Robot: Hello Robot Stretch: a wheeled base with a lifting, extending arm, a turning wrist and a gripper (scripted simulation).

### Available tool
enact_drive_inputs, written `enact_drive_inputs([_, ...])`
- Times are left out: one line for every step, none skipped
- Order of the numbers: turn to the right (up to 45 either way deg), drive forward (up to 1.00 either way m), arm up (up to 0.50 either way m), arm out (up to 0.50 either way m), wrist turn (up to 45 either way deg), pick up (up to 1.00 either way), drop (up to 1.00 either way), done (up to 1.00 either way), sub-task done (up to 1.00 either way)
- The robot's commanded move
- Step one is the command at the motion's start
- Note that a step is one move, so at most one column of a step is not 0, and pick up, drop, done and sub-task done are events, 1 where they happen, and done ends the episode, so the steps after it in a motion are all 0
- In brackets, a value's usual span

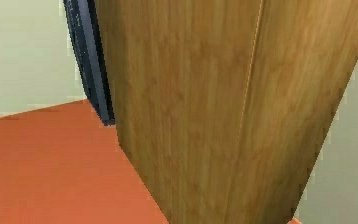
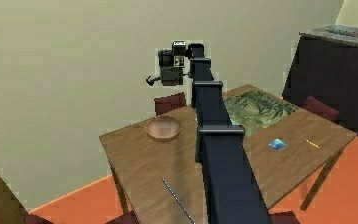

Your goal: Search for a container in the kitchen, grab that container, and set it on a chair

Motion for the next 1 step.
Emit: enact_drive_inputs([0.0, 0.0, -0.3, 0.0, 0.0, 0.0, 0.0, 0.0, 0.0])
